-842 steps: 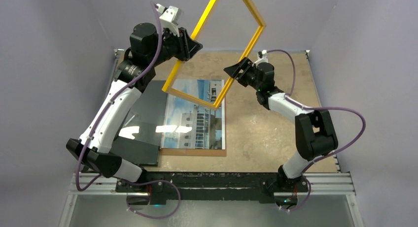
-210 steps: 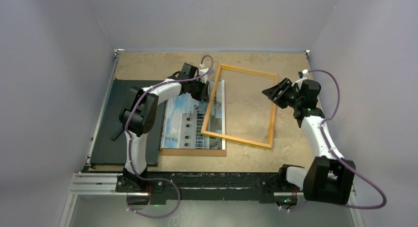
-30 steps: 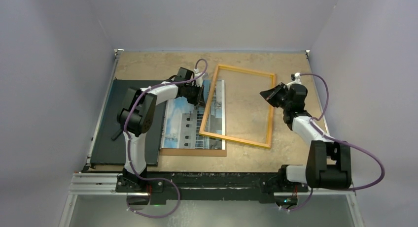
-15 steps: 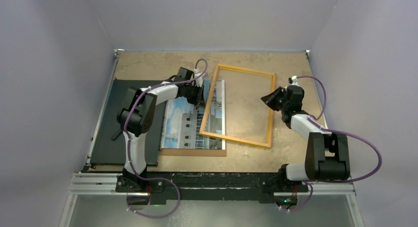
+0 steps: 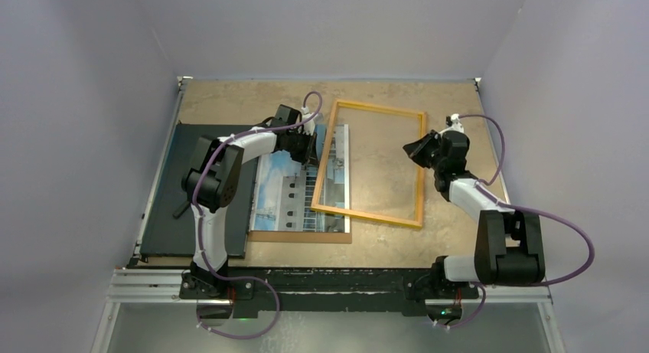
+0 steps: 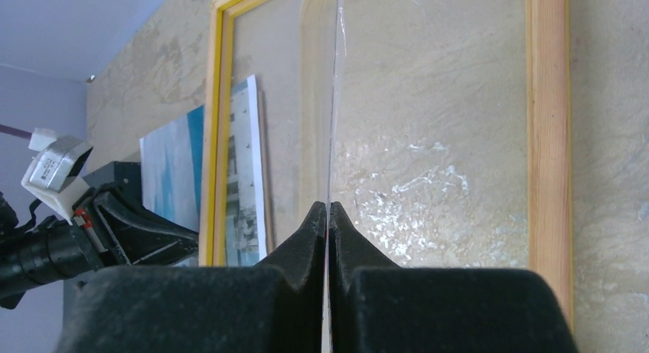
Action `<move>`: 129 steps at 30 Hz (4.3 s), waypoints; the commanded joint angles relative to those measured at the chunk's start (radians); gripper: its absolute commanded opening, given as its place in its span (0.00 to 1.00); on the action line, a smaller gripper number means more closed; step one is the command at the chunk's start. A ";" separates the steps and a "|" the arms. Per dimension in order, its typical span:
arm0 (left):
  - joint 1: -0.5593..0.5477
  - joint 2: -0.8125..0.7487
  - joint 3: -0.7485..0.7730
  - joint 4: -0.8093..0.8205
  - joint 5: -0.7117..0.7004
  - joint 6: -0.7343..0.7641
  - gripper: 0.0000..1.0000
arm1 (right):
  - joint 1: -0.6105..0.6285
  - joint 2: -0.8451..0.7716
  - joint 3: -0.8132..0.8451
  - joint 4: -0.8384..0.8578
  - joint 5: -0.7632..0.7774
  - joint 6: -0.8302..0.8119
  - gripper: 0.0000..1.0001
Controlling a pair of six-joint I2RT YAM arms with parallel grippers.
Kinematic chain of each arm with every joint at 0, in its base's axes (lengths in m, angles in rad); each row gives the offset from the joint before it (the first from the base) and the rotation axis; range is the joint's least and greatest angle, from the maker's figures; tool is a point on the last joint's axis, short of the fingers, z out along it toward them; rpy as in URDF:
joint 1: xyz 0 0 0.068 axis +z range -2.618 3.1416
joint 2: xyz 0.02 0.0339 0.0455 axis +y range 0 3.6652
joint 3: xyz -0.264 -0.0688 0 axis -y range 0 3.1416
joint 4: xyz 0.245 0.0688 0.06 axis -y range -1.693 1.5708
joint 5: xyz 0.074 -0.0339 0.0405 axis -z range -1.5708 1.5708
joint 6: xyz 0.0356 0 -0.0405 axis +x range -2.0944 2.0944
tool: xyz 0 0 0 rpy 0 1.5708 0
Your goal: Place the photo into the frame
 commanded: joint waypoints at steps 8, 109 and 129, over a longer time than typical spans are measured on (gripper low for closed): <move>-0.030 -0.030 0.030 0.026 0.068 -0.004 0.00 | 0.056 0.036 -0.015 0.080 0.007 0.017 0.00; -0.033 0.001 -0.003 -0.002 -0.069 -0.003 0.02 | 0.138 0.104 0.164 -0.318 0.243 -0.115 0.99; -0.033 -0.005 -0.021 0.001 -0.052 -0.003 0.00 | 0.138 0.097 0.158 -0.269 0.131 -0.142 0.99</move>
